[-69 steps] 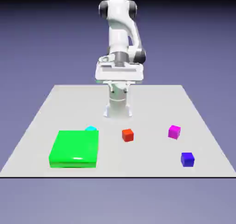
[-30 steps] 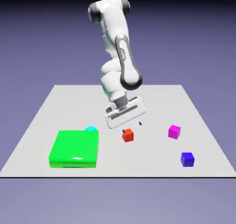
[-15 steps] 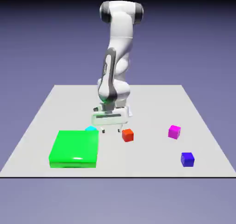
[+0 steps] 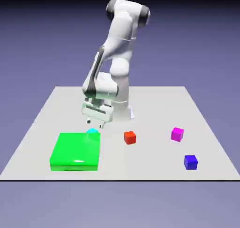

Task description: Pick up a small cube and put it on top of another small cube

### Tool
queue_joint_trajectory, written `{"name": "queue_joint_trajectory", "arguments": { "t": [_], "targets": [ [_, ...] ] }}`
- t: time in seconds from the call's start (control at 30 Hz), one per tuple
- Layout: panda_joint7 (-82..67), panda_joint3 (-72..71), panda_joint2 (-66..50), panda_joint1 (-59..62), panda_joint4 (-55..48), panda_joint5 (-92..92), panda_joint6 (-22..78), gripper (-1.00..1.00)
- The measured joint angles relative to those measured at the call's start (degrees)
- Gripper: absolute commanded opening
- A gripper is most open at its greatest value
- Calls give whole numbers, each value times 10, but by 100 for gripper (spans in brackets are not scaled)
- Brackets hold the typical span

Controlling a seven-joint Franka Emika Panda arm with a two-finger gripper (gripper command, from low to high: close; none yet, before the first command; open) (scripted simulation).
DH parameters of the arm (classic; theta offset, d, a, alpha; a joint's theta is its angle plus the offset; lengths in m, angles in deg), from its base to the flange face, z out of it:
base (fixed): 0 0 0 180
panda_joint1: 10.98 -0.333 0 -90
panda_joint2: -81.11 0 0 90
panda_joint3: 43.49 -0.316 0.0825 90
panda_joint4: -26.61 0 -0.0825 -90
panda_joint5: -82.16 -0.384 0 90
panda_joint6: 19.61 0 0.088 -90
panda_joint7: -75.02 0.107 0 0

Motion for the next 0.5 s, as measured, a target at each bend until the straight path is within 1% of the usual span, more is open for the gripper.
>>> {"name": "queue_joint_trajectory", "arguments": {
  "t": [0.5],
  "targets": [
    [-97,-281,-30,311,-34,-73,42,0]
  ]
}}
